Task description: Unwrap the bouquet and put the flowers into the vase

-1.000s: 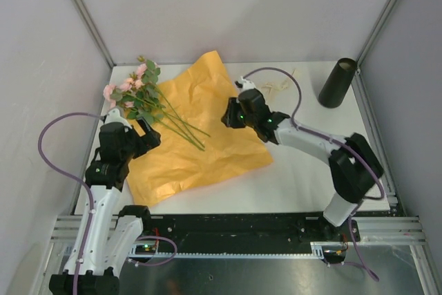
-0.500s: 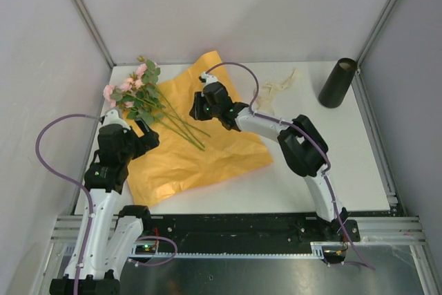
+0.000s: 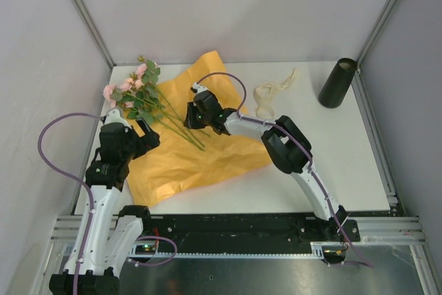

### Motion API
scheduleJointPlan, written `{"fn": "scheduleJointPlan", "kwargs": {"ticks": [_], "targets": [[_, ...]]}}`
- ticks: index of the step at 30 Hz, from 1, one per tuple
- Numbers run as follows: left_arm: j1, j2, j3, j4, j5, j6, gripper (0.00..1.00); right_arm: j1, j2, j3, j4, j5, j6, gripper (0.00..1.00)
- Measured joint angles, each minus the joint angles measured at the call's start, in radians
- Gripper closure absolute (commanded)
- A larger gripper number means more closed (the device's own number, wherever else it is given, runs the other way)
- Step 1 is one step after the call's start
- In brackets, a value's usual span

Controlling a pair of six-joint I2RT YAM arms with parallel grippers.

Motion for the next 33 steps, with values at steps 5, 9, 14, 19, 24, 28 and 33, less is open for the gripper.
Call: {"fn": "scheduleJointPlan", "kwargs": {"ticks": [5,9,14,19,24,28,33], "targets": [[0.000,-0.002,0.000,0.000,0.000,0.000,0.01,0.009,0.025,0.014,-0.043,0.013,0.012,0.72],[0.000,-0.010,0.000,0.000,0.000,0.000,0.00,0.011,0.046,0.032,-0.072,0.025,0.023,0.73],[0.000,-0.012,0.000,0.000,0.000,0.000,0.00,0.016,0.063,0.048,-0.085,0.028,0.033,0.75],[0.000,-0.013,0.000,0.000,0.000,0.000,0.00,0.018,0.071,0.061,-0.087,0.034,0.033,0.89],[0.000,-0.021,0.000,0.000,0.000,0.000,0.00,0.027,0.071,0.059,-0.076,0.039,0.027,1.00],[0.000,-0.021,-0.001,0.000,0.001,0.000,0.01,0.032,0.037,-0.018,-0.012,0.045,0.029,1.00],[0.000,-0.018,-0.002,0.000,0.001,0.000,0.02,0.031,-0.072,-0.138,0.048,0.043,0.037,1.00]]}}
